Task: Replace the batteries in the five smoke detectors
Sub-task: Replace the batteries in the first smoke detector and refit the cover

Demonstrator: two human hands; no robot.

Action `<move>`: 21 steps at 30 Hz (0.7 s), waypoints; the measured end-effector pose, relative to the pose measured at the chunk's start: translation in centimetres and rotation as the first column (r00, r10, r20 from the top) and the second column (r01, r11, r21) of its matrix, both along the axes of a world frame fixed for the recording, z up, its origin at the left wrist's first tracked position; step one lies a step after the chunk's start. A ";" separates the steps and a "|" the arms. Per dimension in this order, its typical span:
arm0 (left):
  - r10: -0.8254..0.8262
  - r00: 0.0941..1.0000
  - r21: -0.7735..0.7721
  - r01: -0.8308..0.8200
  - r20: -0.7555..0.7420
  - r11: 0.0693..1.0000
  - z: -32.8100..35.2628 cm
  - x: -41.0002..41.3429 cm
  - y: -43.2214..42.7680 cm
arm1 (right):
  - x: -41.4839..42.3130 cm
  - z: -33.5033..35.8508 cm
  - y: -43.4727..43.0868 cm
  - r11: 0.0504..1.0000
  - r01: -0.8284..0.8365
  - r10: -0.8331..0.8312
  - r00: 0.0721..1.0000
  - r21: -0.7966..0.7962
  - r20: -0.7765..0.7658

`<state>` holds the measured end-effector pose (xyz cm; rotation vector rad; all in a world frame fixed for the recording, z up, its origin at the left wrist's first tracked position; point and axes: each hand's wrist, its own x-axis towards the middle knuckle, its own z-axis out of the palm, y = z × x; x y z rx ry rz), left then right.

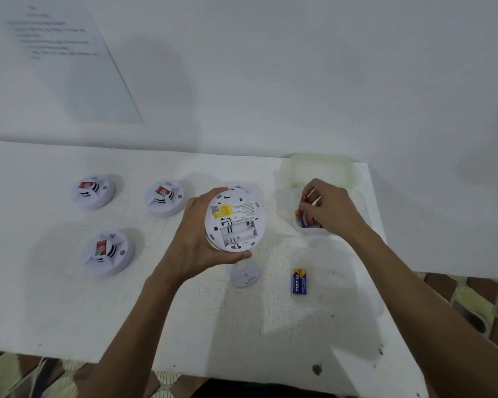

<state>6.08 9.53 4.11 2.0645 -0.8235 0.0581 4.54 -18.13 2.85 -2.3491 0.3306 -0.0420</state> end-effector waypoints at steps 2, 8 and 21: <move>0.001 1.000 -0.008 -0.001 0.004 1.000 0.2 0.0 0.0 | -1.4 2.0 1.1 0.991 0.046 -0.062 0.989 0.124 0.131; -0.002 1.000 -0.005 0.002 0.003 1.000 -0.1 -0.1 0.2 | -4.9 5.8 6.4 0.891 -0.079 -0.076 0.944 0.447 0.320; -0.071 0.996 -0.070 0.068 -0.046 0.995 0.1 -0.2 0.4 | -6.3 3.8 11.0 0.918 -0.280 0.395 0.673 -0.279 0.625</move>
